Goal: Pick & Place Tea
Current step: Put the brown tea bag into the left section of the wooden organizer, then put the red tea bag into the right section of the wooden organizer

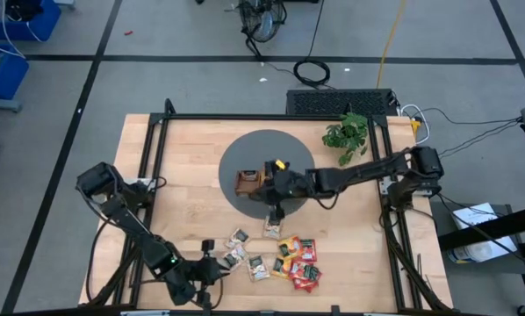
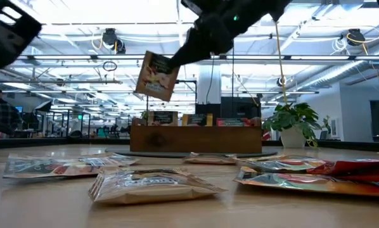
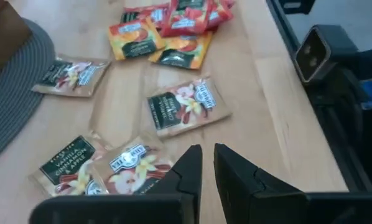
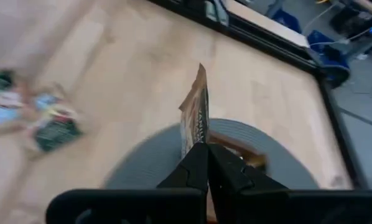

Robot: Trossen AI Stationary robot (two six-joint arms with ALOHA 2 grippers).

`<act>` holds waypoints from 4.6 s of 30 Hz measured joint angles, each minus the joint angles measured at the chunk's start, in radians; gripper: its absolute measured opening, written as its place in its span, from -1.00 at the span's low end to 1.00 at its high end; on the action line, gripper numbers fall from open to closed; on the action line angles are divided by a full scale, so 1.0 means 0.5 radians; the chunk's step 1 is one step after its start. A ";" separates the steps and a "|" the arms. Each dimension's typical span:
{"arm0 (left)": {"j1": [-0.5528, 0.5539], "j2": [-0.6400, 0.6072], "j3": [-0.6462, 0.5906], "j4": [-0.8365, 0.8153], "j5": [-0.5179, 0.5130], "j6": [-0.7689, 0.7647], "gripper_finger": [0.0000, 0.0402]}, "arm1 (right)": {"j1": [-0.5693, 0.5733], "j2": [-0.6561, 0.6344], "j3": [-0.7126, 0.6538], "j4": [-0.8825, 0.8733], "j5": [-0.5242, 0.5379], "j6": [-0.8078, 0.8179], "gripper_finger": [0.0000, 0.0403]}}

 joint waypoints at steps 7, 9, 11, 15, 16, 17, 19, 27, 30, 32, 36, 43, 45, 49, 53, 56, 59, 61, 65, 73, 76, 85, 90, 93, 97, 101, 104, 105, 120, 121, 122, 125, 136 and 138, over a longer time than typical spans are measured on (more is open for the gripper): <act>-0.023 0.000 -0.043 -0.008 -0.046 -0.010 -0.77 | -0.225 0.144 0.001 0.031 -0.027 -0.061 -1.00; -0.016 0.000 -0.044 -0.006 -0.069 0.008 -0.77 | -0.259 0.213 0.001 0.079 -0.058 -0.075 -1.00; 0.000 0.000 -0.044 -0.007 -0.074 0.043 -0.77 | -0.281 0.273 0.000 0.078 -0.055 -0.090 -1.00; 0.037 0.000 -0.044 -0.019 -0.082 0.068 -0.77 | -0.314 0.370 0.000 0.147 -0.055 -0.115 -1.00; 0.046 0.000 -0.044 -0.032 -0.081 0.067 -0.77 | -0.320 0.385 0.000 0.155 -0.052 -0.117 -1.00; 0.054 0.000 -0.044 -0.048 -0.081 0.062 -0.77 | -0.326 0.396 0.000 0.173 -0.054 -0.121 -1.00; 0.072 0.000 -0.044 -0.070 -0.080 0.059 -0.77 | -0.335 0.398 0.000 0.173 -0.056 -0.118 -1.00; 0.129 0.000 -0.044 -0.096 -0.079 0.058 -0.77 | -0.364 0.398 0.000 0.187 -0.047 -0.114 -0.92; 0.147 0.000 -0.044 -0.093 -0.079 0.060 -0.77 | -0.365 0.398 0.000 0.194 -0.023 -0.079 -0.78; 0.163 0.000 -0.044 -0.093 -0.078 0.057 -0.77 | -0.369 0.389 0.000 0.194 0.051 -0.028 -0.70; 0.183 0.000 -0.044 -0.090 -0.064 0.052 -0.77 | -0.372 0.305 -0.001 0.154 0.107 -0.004 -0.56; 0.186 0.000 -0.044 -0.080 -0.059 0.022 -0.77 | -0.233 -0.083 -0.001 -0.155 0.105 0.088 -0.45; 0.186 0.000 -0.044 -0.078 -0.059 -0.024 -0.77 | -0.157 -0.255 -0.001 -0.333 0.101 0.163 -0.49; 0.186 0.000 -0.044 -0.053 -0.058 -0.099 -0.77 | 0.095 -0.617 -0.102 -0.602 0.099 0.267 -0.67; 0.186 0.000 -0.044 0.002 -0.061 -0.114 -0.77 | 0.428 -0.970 -0.471 -0.574 0.017 0.462 -0.90; 0.233 0.000 -0.043 0.166 0.014 -0.180 -0.77 | 0.653 -1.193 -0.897 -0.274 0.002 0.684 -0.98; 0.373 0.001 -0.041 0.329 0.330 -0.130 -0.83 | 0.806 -1.319 -1.358 0.260 0.027 0.887 -0.96; 0.470 0.042 -0.025 0.442 0.476 -0.053 -0.90 | 0.869 -1.333 -1.621 0.643 0.049 0.951 -0.96; 0.590 0.075 0.028 0.540 0.534 0.201 -0.97 | 0.923 -1.247 -1.989 1.232 0.105 1.087 -0.99; 0.859 0.290 0.268 0.558 0.977 0.435 -0.98 | 0.937 -0.724 -1.975 1.469 0.261 1.224 -1.00; 0.927 0.474 0.465 0.585 1.102 0.587 -0.94 | 0.940 -0.553 -1.867 1.471 0.263 1.138 -1.00; 0.984 0.940 1.134 0.001 1.100 0.901 -0.93 | 0.951 -0.358 -1.725 1.440 0.207 1.196 -1.00; 0.992 1.050 1.283 -0.240 1.093 0.888 -0.98 | 0.967 -0.383 -1.724 1.421 0.208 1.203 -1.00; 0.998 1.062 1.274 -0.260 1.041 0.841 -0.92 | 0.972 -0.394 -1.738 1.392 0.208 1.252 -1.00; 1.002 1.045 1.266 -0.384 0.925 0.757 -0.88 | 0.971 -0.403 -1.749 1.352 0.208 1.288 -1.00; 1.012 1.036 1.266 -0.502 0.923 0.665 -0.93 | 0.972 -0.404 -1.746 1.339 0.210 1.298 -1.00; 1.003 1.035 1.269 -0.567 0.921 0.635 -0.98 | 0.972 -0.403 -1.746 1.335 0.209 1.297 -1.00; 0.997 1.035 1.270 -0.567 0.915 0.655 -0.98 | 0.972 -0.403 -1.746 1.336 0.208 1.297 -1.00; 0.936 0.934 1.302 -0.247 0.647 1.123 -0.92 | 0.930 -0.397 -1.746 1.347 0.205 1.289 -1.00; 0.948 0.935 1.299 -0.262 0.630 1.123 -0.94 | 0.930 -0.398 -1.745 1.330 0.201 1.297 -1.00; 0.964 0.945 1.298 -0.269 0.630 1.123 -0.97 | 0.930 -0.397 -1.745 1.305 0.199 1.312 -1.00; 1.017 0.961 1.300 -0.336 0.673 1.088 -0.97 | 0.930 -0.395 -1.746 1.256 0.202 1.354 -1.00; 1.065 0.957 1.218 -0.679 0.668 0.802 -0.85 | 0.930 -0.396 -1.746 1.243 0.201 1.363 -1.00; 1.060 0.951 1.181 -0.690 0.686 0.743 -0.85 | 0.930 -0.396 -1.746 1.242 0.202 1.363 -1.00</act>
